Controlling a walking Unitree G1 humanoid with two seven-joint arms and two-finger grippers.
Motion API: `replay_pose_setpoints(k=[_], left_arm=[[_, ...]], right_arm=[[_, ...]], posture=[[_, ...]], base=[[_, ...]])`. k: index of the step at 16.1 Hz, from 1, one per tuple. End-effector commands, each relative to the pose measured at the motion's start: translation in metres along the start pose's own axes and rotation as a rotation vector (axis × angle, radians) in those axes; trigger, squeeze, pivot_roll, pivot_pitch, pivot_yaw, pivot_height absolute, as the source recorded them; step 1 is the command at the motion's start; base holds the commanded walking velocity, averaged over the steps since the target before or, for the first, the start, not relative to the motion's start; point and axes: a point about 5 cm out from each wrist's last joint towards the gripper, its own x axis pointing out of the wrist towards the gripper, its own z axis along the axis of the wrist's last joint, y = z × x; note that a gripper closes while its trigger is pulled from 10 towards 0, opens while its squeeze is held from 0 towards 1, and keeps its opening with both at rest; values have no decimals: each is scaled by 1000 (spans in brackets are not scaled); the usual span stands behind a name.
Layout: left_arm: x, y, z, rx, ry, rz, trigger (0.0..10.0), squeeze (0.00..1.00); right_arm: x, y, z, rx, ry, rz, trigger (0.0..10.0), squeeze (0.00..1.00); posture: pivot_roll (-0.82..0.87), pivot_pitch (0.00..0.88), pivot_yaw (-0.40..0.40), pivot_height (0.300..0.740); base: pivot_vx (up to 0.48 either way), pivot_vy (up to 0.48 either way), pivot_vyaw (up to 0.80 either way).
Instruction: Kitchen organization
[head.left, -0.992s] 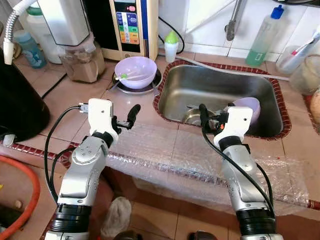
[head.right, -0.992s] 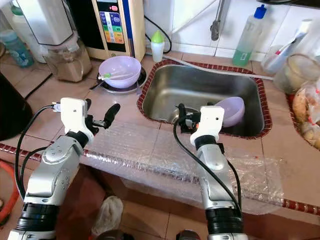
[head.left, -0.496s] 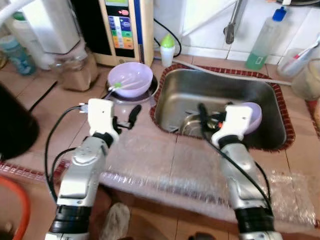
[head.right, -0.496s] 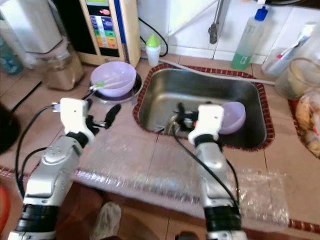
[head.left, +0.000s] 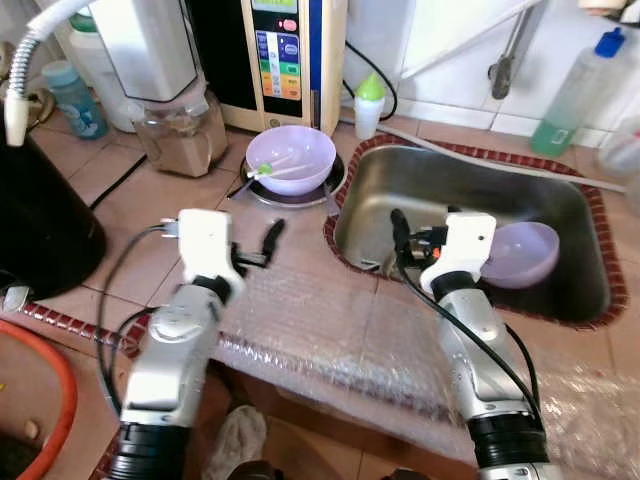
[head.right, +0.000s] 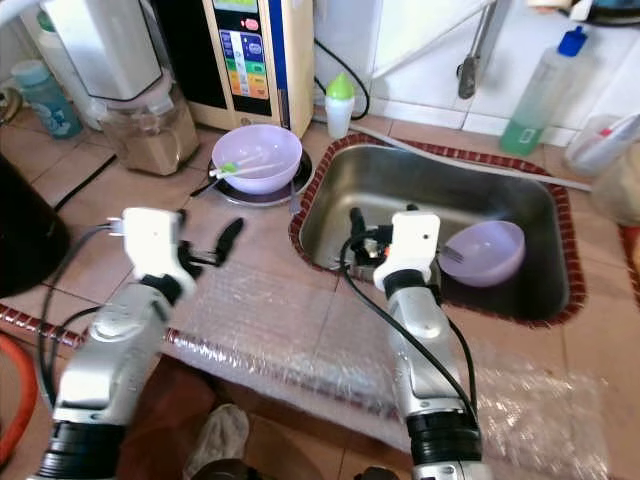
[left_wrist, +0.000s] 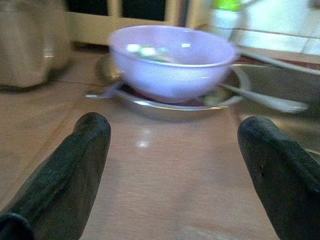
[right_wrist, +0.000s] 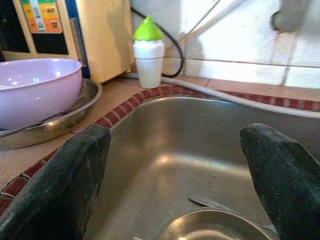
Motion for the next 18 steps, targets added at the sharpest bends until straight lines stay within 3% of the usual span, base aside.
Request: replay_pose_setpoints(k=[1,6,12,18], left_arm=[[-3,1,1,13,-6,12,10000,0],[12,4,3,22,-28,69,10000,0],[54,11,9,-112,-12,174,10000,0],[70,23,16,-161,-21,223,10000,0]], right_arm=[[-2,-3,0,-4,2,-10,10000,0],[-14,-9,-1,-29,26,-4,10000,0],[-41,-14,2,-59,67,8,10000,0],[-50,-13,4,-60,84,-5,10000,0]], posture=[[-10,54,44,740],[-53,120,28,740],[-132,196,38,740],[-149,198,55,740]], base=[[0,0,0],[0,0,0],[0,0,0],[0,0,0]])
